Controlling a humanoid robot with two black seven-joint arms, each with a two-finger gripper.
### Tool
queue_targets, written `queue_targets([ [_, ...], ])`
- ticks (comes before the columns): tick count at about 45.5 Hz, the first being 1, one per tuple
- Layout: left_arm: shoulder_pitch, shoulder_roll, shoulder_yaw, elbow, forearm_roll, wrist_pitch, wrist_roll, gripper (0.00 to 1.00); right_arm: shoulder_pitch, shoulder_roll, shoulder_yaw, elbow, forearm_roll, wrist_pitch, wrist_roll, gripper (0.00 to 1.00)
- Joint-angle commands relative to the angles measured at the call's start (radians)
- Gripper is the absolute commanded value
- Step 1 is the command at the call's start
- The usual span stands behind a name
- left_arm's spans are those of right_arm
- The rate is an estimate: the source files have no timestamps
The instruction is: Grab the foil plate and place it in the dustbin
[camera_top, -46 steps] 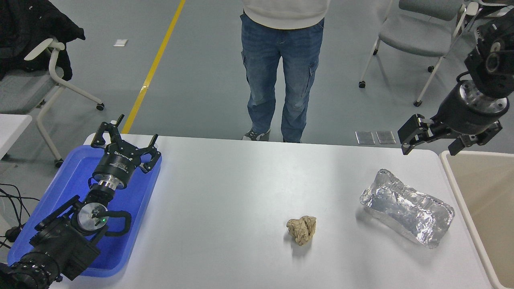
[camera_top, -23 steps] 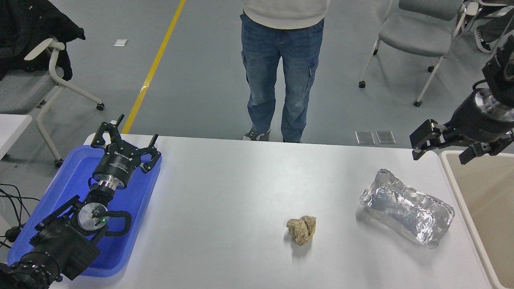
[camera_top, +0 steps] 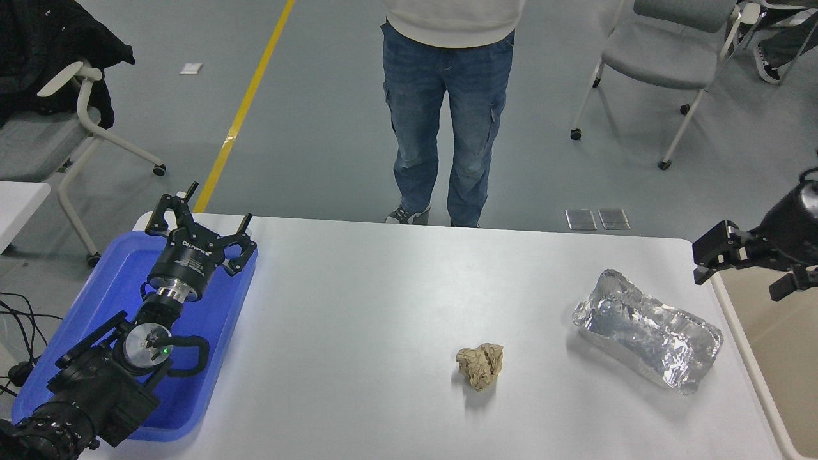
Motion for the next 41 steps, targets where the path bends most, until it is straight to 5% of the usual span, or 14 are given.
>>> queue_targets([
  [1,0.000,0.000,0.000,0.000,0.000,0.000,0.000,1.00,-0.197,-0.083,0.076,-0.080,0.006,-0.122,0.000,1.00],
  [18,-0.001,0.000,0.000,0.000,0.000,0.000,0.000,1.00,-0.398,-0.119,0.159,-0.084,0.137,-0.352,0.000,1.00],
  [41,-0.001,0.000,0.000,0.000,0.000,0.000,0.000,1.00,-0.625,-0.054,0.317,-0.178,0.124,-0.485,0.000,1.00],
])
